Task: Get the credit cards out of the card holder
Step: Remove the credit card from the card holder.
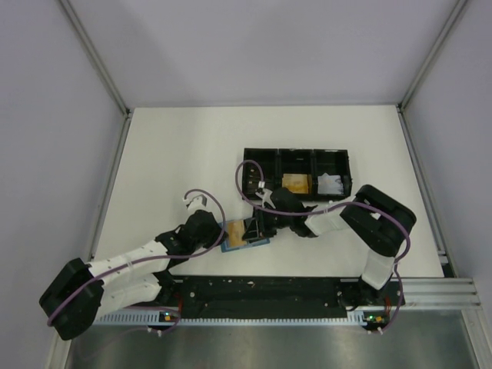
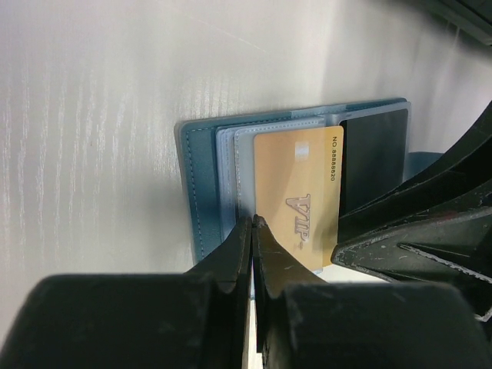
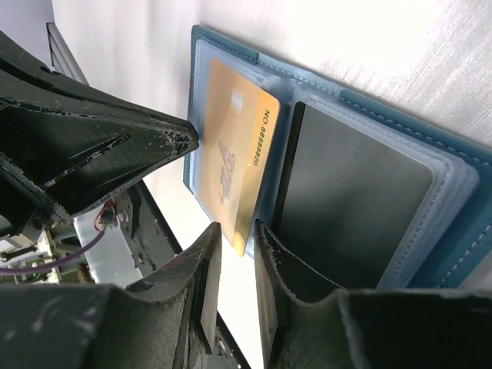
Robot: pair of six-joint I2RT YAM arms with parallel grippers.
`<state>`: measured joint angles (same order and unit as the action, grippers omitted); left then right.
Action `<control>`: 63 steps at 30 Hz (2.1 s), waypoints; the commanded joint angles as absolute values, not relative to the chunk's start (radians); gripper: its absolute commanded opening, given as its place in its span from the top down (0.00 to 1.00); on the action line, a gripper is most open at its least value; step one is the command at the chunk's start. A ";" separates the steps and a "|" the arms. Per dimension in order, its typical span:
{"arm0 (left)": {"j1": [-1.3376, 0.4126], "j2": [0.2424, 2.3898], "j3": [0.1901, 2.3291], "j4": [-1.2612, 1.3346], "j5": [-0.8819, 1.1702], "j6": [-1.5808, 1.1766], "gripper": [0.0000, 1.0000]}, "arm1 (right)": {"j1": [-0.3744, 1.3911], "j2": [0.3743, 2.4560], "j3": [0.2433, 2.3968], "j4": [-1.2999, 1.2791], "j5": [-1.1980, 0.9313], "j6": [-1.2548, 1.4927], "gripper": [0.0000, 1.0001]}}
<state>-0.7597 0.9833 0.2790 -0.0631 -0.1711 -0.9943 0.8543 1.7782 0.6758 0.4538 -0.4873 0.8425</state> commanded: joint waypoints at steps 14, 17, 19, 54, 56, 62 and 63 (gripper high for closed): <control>-0.755 1.005 0.239 -0.109 -0.160 -0.968 0.98 | 0.844 1.853 0.761 0.472 -0.465 0.858 0.96; -0.753 0.999 0.238 -0.110 -0.160 -0.968 0.98 | 0.836 1.835 0.736 0.471 -0.466 0.851 1.00; -0.752 0.997 0.236 -0.112 -0.163 -0.968 0.98 | 0.828 1.816 0.713 0.472 -0.468 0.847 1.00; -0.742 1.095 0.390 0.063 0.012 -0.884 0.85 | 0.801 1.710 0.653 0.382 -0.457 0.810 1.00; -0.742 1.114 0.393 0.060 0.011 -0.877 0.87 | 0.799 1.709 0.653 0.383 -0.457 0.810 1.00; -0.742 1.167 0.397 0.032 -0.041 -0.867 0.96 | 0.799 1.718 0.655 0.390 -0.459 0.808 1.00; -0.742 1.175 0.399 0.025 -0.044 -0.864 0.99 | 0.801 1.720 0.655 0.388 -0.460 0.807 1.00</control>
<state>-0.7464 1.1492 0.3630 0.0128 -0.0063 -0.8867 0.8082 1.7157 0.6525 0.3595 -0.4683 0.8227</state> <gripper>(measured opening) 0.050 0.007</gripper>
